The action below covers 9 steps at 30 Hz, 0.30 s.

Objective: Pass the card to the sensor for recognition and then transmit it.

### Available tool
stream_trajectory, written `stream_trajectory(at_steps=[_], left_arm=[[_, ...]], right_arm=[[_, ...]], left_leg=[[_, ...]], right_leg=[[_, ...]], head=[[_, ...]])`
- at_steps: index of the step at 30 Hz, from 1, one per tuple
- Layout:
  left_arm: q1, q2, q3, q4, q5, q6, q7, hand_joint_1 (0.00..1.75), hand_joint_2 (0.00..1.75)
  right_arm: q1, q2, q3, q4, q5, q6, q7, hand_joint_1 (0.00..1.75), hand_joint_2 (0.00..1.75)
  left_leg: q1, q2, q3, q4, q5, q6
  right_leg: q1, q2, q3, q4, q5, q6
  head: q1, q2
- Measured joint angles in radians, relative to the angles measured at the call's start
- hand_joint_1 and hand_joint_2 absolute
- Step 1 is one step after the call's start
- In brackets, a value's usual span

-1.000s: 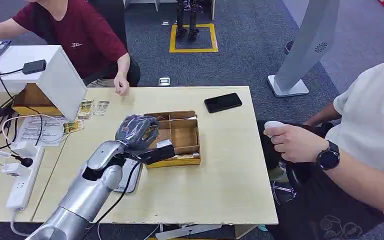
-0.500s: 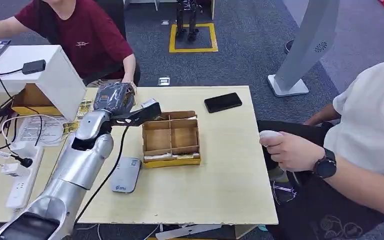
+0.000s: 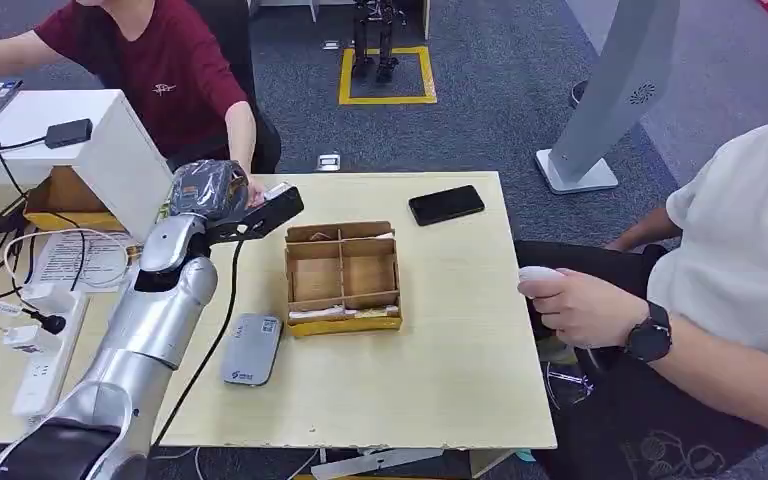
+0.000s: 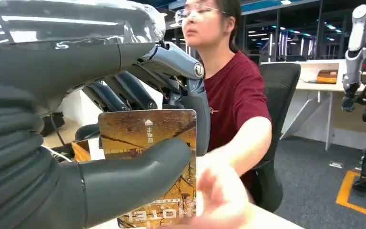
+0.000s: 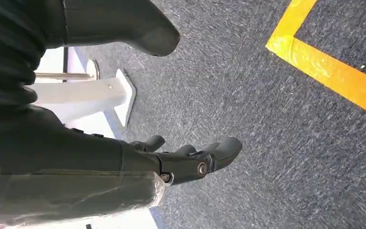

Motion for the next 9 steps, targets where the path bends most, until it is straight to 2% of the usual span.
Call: stream_trajectory(at_steps=[9], left_arm=[[0.0,-0.027,0.057,0.01,-0.06,0.001,-0.022,1.75,1.75]], right_arm=[[0.0,0.001,0.0,0.0,0.0,0.0,0.005,0.0,1.75]], left_leg=[[0.0,0.0,0.0,0.0,0.0,0.0]], right_leg=[[0.0,0.0,0.0,0.0,0.0,0.0]], head=[[0.0,0.0]])
